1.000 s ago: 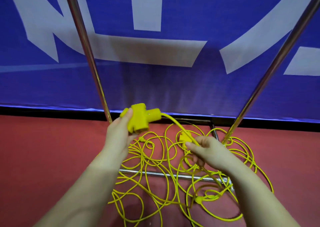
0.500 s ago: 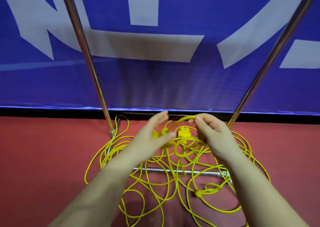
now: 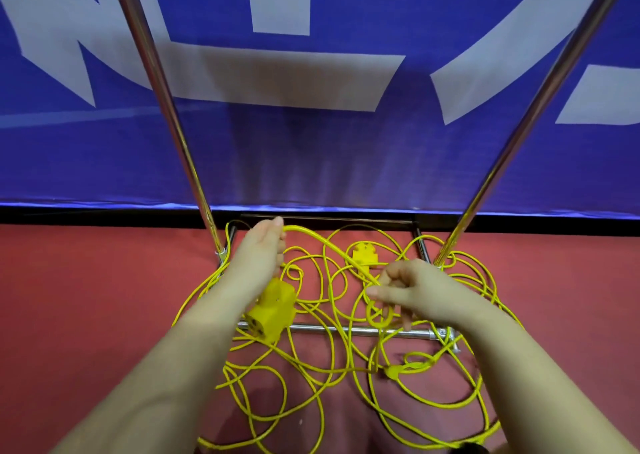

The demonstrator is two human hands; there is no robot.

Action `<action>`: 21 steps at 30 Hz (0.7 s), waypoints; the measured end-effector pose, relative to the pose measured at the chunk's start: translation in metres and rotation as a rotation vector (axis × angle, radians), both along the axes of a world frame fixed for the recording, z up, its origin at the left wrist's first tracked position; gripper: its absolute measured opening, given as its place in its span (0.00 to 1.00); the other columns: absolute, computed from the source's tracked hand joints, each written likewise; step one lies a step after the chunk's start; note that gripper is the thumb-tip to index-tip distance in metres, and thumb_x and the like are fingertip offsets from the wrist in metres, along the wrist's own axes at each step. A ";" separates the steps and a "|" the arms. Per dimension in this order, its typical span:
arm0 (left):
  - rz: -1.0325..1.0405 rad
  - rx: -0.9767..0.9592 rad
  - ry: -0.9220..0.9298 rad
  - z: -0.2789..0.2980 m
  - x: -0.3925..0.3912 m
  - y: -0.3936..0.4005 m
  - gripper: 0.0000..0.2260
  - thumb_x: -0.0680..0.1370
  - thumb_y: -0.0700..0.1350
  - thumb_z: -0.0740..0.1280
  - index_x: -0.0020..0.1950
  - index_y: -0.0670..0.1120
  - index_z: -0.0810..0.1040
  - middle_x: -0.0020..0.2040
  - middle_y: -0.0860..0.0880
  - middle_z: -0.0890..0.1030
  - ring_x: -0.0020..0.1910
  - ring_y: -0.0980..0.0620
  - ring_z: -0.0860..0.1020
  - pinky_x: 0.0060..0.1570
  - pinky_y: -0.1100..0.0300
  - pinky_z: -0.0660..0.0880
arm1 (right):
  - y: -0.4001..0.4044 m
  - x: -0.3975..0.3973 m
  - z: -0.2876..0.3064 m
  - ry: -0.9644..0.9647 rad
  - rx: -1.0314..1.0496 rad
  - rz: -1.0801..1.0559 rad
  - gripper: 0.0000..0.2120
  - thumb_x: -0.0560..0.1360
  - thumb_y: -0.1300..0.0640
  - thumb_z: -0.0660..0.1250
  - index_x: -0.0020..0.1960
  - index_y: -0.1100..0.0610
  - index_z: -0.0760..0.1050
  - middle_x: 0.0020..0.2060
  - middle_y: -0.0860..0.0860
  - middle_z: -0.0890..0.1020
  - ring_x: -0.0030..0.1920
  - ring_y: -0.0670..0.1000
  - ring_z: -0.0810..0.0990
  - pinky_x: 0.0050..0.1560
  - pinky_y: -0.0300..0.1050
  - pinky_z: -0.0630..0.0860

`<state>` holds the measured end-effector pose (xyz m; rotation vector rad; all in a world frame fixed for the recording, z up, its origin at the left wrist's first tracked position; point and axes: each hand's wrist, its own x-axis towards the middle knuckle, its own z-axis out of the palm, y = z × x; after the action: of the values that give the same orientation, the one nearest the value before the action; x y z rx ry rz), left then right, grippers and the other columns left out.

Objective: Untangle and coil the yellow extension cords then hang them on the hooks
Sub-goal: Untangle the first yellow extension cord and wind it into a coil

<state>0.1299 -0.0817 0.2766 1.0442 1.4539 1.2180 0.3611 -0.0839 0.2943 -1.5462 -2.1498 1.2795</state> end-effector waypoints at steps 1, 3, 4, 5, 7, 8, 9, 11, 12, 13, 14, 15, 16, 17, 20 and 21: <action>0.027 -0.016 -0.028 -0.001 -0.005 0.001 0.14 0.83 0.47 0.51 0.38 0.48 0.64 0.22 0.57 0.60 0.18 0.62 0.57 0.18 0.70 0.53 | 0.000 0.003 0.000 0.036 -0.008 -0.016 0.15 0.73 0.47 0.69 0.37 0.58 0.74 0.25 0.51 0.75 0.21 0.46 0.72 0.24 0.36 0.66; 0.044 -0.031 -0.052 -0.001 -0.012 0.001 0.14 0.83 0.48 0.51 0.37 0.48 0.63 0.20 0.57 0.59 0.19 0.62 0.56 0.18 0.69 0.53 | 0.000 0.008 0.003 0.062 0.056 -0.050 0.11 0.72 0.48 0.69 0.37 0.55 0.78 0.25 0.49 0.76 0.22 0.44 0.69 0.26 0.36 0.65; 0.032 -0.030 -0.023 -0.001 -0.014 0.000 0.15 0.82 0.49 0.52 0.36 0.49 0.62 0.21 0.56 0.59 0.20 0.60 0.57 0.19 0.68 0.54 | 0.002 0.013 0.003 0.060 0.108 -0.076 0.10 0.72 0.48 0.69 0.37 0.53 0.79 0.25 0.48 0.76 0.25 0.43 0.69 0.28 0.36 0.65; 0.006 -0.020 0.064 -0.001 -0.017 -0.001 0.15 0.82 0.51 0.54 0.36 0.50 0.62 0.23 0.56 0.60 0.23 0.58 0.58 0.21 0.65 0.56 | 0.004 0.019 0.003 0.055 0.165 -0.114 0.09 0.72 0.48 0.69 0.37 0.52 0.80 0.26 0.47 0.76 0.27 0.43 0.69 0.31 0.38 0.67; -0.091 0.016 0.336 -0.002 -0.019 -0.006 0.16 0.78 0.56 0.61 0.35 0.50 0.63 0.28 0.54 0.62 0.27 0.54 0.61 0.28 0.59 0.60 | 0.008 0.032 0.002 0.033 0.270 -0.225 0.08 0.71 0.48 0.70 0.36 0.50 0.80 0.28 0.46 0.78 0.30 0.43 0.73 0.37 0.42 0.70; -0.149 0.035 0.443 -0.005 -0.019 -0.008 0.16 0.75 0.58 0.64 0.36 0.50 0.64 0.29 0.54 0.64 0.29 0.54 0.63 0.32 0.57 0.62 | 0.009 0.038 0.001 0.025 0.301 -0.276 0.08 0.71 0.49 0.70 0.35 0.50 0.80 0.30 0.46 0.80 0.33 0.45 0.76 0.41 0.44 0.72; -0.210 0.063 0.499 -0.008 -0.017 -0.011 0.16 0.73 0.59 0.67 0.38 0.50 0.66 0.31 0.54 0.67 0.30 0.55 0.66 0.35 0.58 0.64 | 0.010 0.043 0.000 0.019 0.318 -0.314 0.08 0.71 0.49 0.71 0.35 0.50 0.80 0.31 0.47 0.81 0.36 0.49 0.79 0.43 0.47 0.74; -0.305 0.086 0.573 -0.012 -0.013 -0.014 0.10 0.73 0.57 0.68 0.40 0.53 0.72 0.32 0.55 0.73 0.32 0.60 0.71 0.39 0.61 0.68 | 0.010 0.050 0.000 -0.010 0.330 -0.367 0.08 0.71 0.49 0.71 0.34 0.50 0.80 0.32 0.49 0.82 0.38 0.53 0.80 0.45 0.49 0.74; -0.314 0.088 0.636 -0.013 -0.014 -0.013 0.09 0.74 0.56 0.67 0.39 0.54 0.74 0.32 0.54 0.76 0.33 0.61 0.73 0.40 0.60 0.68 | 0.010 0.054 0.000 -0.034 0.337 -0.406 0.09 0.71 0.48 0.71 0.33 0.49 0.79 0.30 0.49 0.81 0.36 0.52 0.79 0.42 0.48 0.73; -0.309 0.083 0.703 -0.013 -0.017 -0.012 0.11 0.76 0.56 0.65 0.36 0.54 0.74 0.32 0.52 0.76 0.33 0.59 0.73 0.40 0.58 0.69 | 0.010 0.059 0.002 -0.054 0.348 -0.462 0.10 0.71 0.48 0.71 0.33 0.49 0.78 0.27 0.48 0.78 0.32 0.50 0.76 0.38 0.46 0.70; -0.273 0.066 0.748 -0.012 -0.021 -0.011 0.14 0.77 0.56 0.63 0.33 0.52 0.74 0.30 0.51 0.75 0.32 0.55 0.72 0.38 0.56 0.68 | 0.010 0.064 0.003 -0.062 0.356 -0.528 0.11 0.72 0.47 0.70 0.33 0.50 0.77 0.24 0.47 0.74 0.29 0.48 0.72 0.35 0.44 0.67; -0.219 0.037 0.775 -0.011 -0.025 -0.011 0.16 0.78 0.55 0.62 0.32 0.51 0.72 0.28 0.50 0.72 0.32 0.51 0.71 0.36 0.56 0.67 | 0.011 0.069 0.004 -0.069 0.360 -0.584 0.12 0.72 0.47 0.69 0.33 0.53 0.78 0.23 0.47 0.71 0.27 0.48 0.69 0.32 0.43 0.65; -0.165 0.015 0.804 -0.013 -0.029 -0.009 0.17 0.79 0.54 0.61 0.32 0.49 0.71 0.28 0.50 0.71 0.33 0.48 0.70 0.35 0.56 0.65 | 0.011 0.072 0.004 -0.081 0.358 -0.617 0.14 0.73 0.47 0.69 0.35 0.55 0.78 0.22 0.48 0.70 0.27 0.48 0.68 0.31 0.43 0.64; -0.124 0.001 0.836 -0.013 -0.031 -0.009 0.17 0.79 0.54 0.60 0.33 0.48 0.70 0.29 0.49 0.71 0.35 0.46 0.71 0.36 0.55 0.65 | 0.010 0.073 0.004 -0.100 0.351 -0.628 0.15 0.73 0.47 0.68 0.36 0.57 0.78 0.22 0.48 0.69 0.27 0.50 0.68 0.31 0.43 0.64; -0.080 -0.034 0.892 -0.020 -0.031 -0.011 0.16 0.79 0.55 0.58 0.35 0.48 0.70 0.34 0.45 0.74 0.42 0.40 0.75 0.43 0.53 0.68 | 0.007 0.067 0.002 -0.152 0.369 -0.644 0.16 0.73 0.44 0.67 0.35 0.55 0.77 0.24 0.48 0.70 0.32 0.55 0.70 0.36 0.45 0.66; -0.063 -0.034 0.897 -0.019 -0.031 -0.012 0.17 0.79 0.56 0.58 0.34 0.49 0.69 0.34 0.45 0.74 0.43 0.40 0.75 0.43 0.52 0.68 | 0.006 0.066 0.003 -0.169 0.383 -0.650 0.17 0.73 0.43 0.66 0.34 0.55 0.75 0.24 0.48 0.70 0.34 0.56 0.71 0.36 0.45 0.66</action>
<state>0.0990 -0.0935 0.2575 1.7148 2.0609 0.6720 0.4267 -0.0779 0.2976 -1.9753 -1.6102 0.5126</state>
